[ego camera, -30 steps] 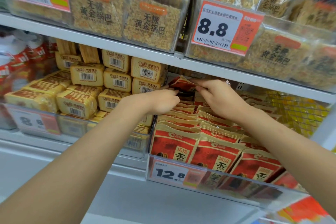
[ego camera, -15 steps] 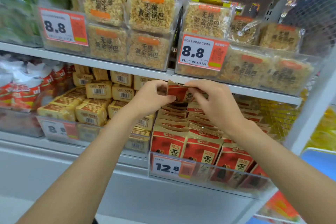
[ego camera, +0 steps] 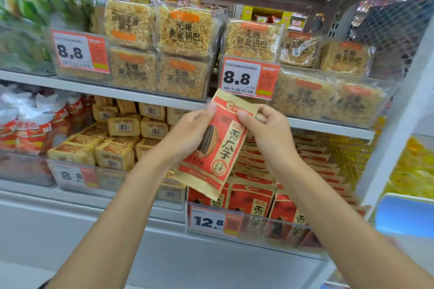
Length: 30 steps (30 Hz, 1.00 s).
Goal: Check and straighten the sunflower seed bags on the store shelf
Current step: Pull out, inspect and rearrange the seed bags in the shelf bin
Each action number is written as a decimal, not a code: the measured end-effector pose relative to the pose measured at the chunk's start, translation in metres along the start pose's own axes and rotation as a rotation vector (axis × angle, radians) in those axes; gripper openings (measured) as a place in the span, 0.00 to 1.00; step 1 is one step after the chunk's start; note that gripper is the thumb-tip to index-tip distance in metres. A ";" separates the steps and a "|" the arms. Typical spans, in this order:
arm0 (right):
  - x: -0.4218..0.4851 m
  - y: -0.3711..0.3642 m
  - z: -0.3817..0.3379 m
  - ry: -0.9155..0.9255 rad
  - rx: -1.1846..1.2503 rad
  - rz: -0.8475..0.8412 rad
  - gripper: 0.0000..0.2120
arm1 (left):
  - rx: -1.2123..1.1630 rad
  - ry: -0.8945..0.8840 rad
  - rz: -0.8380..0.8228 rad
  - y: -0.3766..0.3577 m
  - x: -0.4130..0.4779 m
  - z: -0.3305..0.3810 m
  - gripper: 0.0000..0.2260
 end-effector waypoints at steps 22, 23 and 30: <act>-0.039 0.010 0.008 -0.017 -0.037 -0.099 0.07 | -0.134 -0.017 0.121 -0.029 -0.012 0.004 0.19; -0.039 0.012 0.008 -0.019 -0.016 -0.087 0.08 | -0.084 -0.019 0.060 -0.030 -0.013 0.004 0.18; -0.043 0.005 0.011 -0.224 -0.021 -0.321 0.21 | -0.068 -0.034 0.370 -0.017 -0.010 -0.002 0.17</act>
Point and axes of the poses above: each hand's wrist, its own x-axis towards the middle knuckle, its own y-axis out of the back of the hand, z = x × y, the point moved 4 cm from there along x, towards the middle knuckle, and after that the axes turned 9 degrees about x, right-handed, at the moved point
